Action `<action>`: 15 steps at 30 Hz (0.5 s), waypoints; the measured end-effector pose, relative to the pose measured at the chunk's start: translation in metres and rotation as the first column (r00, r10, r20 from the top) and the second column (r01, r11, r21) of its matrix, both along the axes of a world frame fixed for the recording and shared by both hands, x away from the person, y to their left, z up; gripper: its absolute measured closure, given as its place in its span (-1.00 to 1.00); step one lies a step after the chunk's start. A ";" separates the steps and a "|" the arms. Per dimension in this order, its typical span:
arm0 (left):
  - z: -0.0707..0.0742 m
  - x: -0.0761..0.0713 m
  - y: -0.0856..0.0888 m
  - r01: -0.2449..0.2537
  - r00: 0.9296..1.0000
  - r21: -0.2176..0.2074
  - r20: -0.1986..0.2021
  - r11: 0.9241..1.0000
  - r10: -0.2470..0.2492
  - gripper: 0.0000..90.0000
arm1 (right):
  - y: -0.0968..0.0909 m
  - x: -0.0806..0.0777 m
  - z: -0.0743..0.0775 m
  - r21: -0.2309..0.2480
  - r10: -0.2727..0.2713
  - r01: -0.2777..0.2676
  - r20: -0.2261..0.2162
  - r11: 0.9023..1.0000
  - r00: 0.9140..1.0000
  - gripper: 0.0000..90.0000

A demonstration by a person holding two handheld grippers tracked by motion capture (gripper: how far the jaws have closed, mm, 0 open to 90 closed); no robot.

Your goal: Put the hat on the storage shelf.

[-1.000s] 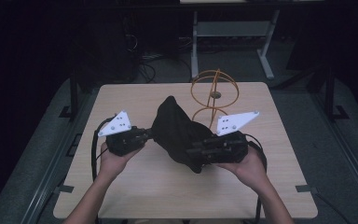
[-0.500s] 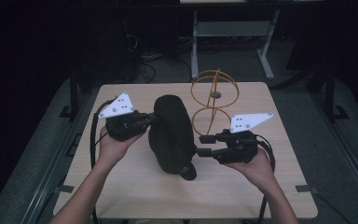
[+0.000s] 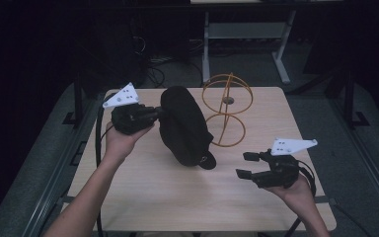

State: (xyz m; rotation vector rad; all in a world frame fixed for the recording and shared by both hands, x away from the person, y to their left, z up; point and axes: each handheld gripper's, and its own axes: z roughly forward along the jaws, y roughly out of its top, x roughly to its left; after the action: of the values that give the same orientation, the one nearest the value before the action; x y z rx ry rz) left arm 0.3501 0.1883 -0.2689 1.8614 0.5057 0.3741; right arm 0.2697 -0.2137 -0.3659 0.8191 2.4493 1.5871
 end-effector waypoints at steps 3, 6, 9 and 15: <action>0.005 0.006 -0.002 -0.001 1.000 0.014 -0.001 1.000 0.001 0.95 | -0.010 0.000 -0.009 -0.004 -0.027 0.027 -0.007 1.000 1.000 -0.30; 0.010 0.013 -0.002 -0.007 1.000 0.024 -0.006 1.000 0.008 0.95 | -0.022 0.002 -0.021 -0.015 -0.054 0.054 -0.029 0.998 0.998 -0.36; 0.012 0.016 -0.001 -0.014 1.000 0.015 -0.011 1.000 0.015 0.95 | -0.028 0.004 -0.029 -0.027 -0.077 0.075 -0.053 0.997 0.996 -0.38; 0.021 0.029 0.002 -0.026 0.999 -0.013 -0.030 1.000 0.025 0.95 | -0.043 0.007 -0.045 -0.051 -0.116 0.112 -0.084 0.992 0.990 -0.38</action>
State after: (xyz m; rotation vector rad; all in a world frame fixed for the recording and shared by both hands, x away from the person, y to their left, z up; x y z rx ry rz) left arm 0.3790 0.1900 -0.2481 1.8518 0.5509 0.3600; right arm 0.2771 -0.2567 -0.4108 1.0212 2.4384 1.4800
